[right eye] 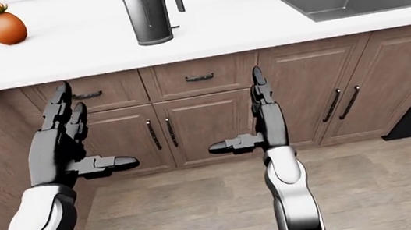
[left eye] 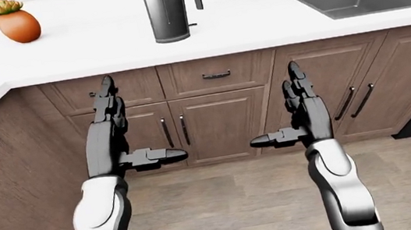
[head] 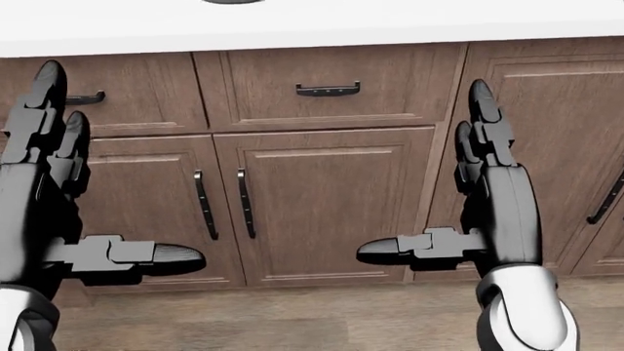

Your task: Press down the lever to turn on the electric kettle.

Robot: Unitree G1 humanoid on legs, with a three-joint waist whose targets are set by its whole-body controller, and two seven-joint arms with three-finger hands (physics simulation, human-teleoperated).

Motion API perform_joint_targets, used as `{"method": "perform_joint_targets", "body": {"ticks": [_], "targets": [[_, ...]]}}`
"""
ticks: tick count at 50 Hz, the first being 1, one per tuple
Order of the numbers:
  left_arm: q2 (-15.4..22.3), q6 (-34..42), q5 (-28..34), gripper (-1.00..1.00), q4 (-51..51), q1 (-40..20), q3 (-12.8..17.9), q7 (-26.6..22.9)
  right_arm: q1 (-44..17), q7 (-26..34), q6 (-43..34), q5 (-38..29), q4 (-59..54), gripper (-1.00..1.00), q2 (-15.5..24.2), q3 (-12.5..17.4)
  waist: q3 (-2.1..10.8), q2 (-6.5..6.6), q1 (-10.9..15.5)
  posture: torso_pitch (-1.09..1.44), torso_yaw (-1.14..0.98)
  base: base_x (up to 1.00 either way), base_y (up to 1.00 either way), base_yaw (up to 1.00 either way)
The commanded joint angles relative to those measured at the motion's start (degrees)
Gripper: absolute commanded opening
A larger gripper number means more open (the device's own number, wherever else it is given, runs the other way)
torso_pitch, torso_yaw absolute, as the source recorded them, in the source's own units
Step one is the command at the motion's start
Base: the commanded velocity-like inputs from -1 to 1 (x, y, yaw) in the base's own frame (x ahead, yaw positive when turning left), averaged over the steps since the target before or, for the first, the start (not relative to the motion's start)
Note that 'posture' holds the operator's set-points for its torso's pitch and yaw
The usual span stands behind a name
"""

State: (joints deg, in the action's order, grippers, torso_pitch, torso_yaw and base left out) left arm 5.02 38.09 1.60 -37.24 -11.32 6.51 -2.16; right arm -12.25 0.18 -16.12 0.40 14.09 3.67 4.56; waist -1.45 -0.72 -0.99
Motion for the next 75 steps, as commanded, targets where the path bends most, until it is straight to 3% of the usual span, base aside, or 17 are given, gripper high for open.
{"method": "perform_joint_targets", "body": {"ticks": [1, 5, 6, 9, 25, 29, 30, 43, 47, 48, 51, 58, 62, 63, 66, 72, 75], "targets": [[0.3, -2.0, 0.4, 1.00, -1.3, -1.0, 0.3, 0.3, -1.4, 0.4, 0.9, 0.1, 3.1, 1.00, -0.2, -0.8, 0.51, -0.12, 0.2, 0.00, 0.00, 0.00, 0.37, 0.00], [0.3, -1.6, 0.5, 1.00, -1.9, -0.9, 0.3, 0.2, -1.6, 0.7, -0.1, -0.1, 3.5, 1.00, -0.1, -0.9, 1.80, 7.02, 0.1, 0.00, 0.00, 0.00, 0.37, 0.00], [0.3, -1.6, 0.5, 1.00, -1.9, -0.9, 0.4, 0.1, -1.6, 0.7, -0.1, -0.2, 3.5, 1.00, -0.2, -0.9, 1.39, 4.74, 0.5, 0.00, 0.00, 0.00, 0.37, 0.00], [0.3, -2.3, 0.8, 1.00, -1.5, -0.5, 0.4, 0.0, -1.5, 1.0, 0.5, -0.5, 2.7, 1.00, -0.4, -1.4, 1.10, 3.58, 1.0, 0.00, 0.00, 0.00, 0.30, 0.00], [0.0, -2.7, 2.8, 1.00, -0.9, 0.0, -0.7, -0.8, -1.3, 2.1, 0.3, -0.1, 3.9, 1.00, -0.6, -1.4, 0.87, 0.23, 1.4, 0.00, 0.00, 0.02, 0.00, 0.00], [-0.2, -2.1, 2.9, 1.00, -1.2, -0.4, -0.7, -0.7, -0.8, 1.7, -0.4, -0.5, 4.5, 1.00, -0.7, -1.5, 1.20, -4.28, 1.2, 0.00, 0.00, 0.09, 0.00, 0.00], [-0.3, -2.2, 2.8, 1.00, -1.3, -0.4, -0.7, -0.7, -0.7, 1.6, -0.6, -0.6, 4.6, 1.00, -0.8, -1.6, 0.54, -2.18, 0.6, 0.00, 0.00, 0.14, 0.00, 0.00], [-0.3, -2.1, 3.1, 1.00, -1.5, -0.4, -0.6, -0.5, -1.1, 2.0, -1.9, -0.2, 6.3, 1.00, -0.1, -0.7, -0.36, 1.62, 0.9, 0.00, 0.00, 0.21, 0.00, 0.00], [-0.2, -1.9, 3.0, 1.00, -1.6, -0.5, -0.2, -0.5, -1.3, 2.1, -1.8, -0.2, 6.0, 1.00, -0.1, -0.8, 0.84, 6.77, 0.6, 0.00, 0.00, 0.21, 0.00, 0.00], [-0.1, -1.9, 3.0, 1.00, -1.6, -0.5, -0.2, -0.5, -1.4, 2.1, -1.9, -0.2, 6.0, 1.00, -0.1, -0.8, 0.20, 4.09, 1.4, 0.00, 0.00, 0.20, 0.00, 0.00], [-0.2, -2.1, 2.9, 1.00, -1.7, -0.3, -0.2, -0.4, -1.3, 2.1, -1.9, -0.2, 6.3, 1.00, -0.1, -0.8, 0.27, 4.75, 1.3, 0.00, 0.00, 0.22, 0.00, 0.00], [-0.2, -1.9, 3.0, 1.00, -2.0, -0.3, -0.4, -0.4, -1.3, 2.1, -1.8, -0.2, 6.5, 1.00, -0.1, -0.8, -0.25, 1.33, 1.9, 0.00, 0.00, 0.25, 0.00, 0.00], [-0.2, -1.8, 3.1, 1.00, -2.0, -0.5, -0.6, -0.3, -1.2, 2.2, -1.7, -0.1, 6.6, 1.00, 0.0, -0.6, 1.00, -3.92, 2.1, 0.00, 0.00, 0.26, 0.00, 0.00], [-0.2, -1.7, 3.1, 1.00, -2.0, -0.6, -0.6, -0.3, -1.2, 2.2, -1.7, -0.1, 6.5, 1.00, 0.0, -0.5, 0.30, -1.32, 1.3, 0.00, 0.00, 0.26, 0.00, 0.00], [-0.2, -1.6, 3.1, 1.00, -2.3, -0.4, -0.5, -0.4, -1.3, 2.3, -2.3, 0.0, 7.0, 1.00, 0.2, -0.4, 0.04, -2.03, 1.0, 0.00, 0.00, 0.27, 0.00, 0.00], [-0.1, -1.0, 3.1, 1.00, -2.7, -0.8, -0.3, -0.4, -1.5, 2.4, -2.6, 0.1, 7.7, 1.00, 0.0, -0.8, -0.82, 1.16, 0.5, 0.00, 0.00, 0.28, 0.00, 0.00], [0.1, -0.7, 3.0, 1.00, -2.7, -1.1, -0.1, -0.4, -1.9, 2.5, -3.0, 0.0, 7.6, 1.00, 0.0, -0.9, 0.30, 5.18, 0.1, 0.00, 0.00, 0.30, 0.00, 0.00]]}}
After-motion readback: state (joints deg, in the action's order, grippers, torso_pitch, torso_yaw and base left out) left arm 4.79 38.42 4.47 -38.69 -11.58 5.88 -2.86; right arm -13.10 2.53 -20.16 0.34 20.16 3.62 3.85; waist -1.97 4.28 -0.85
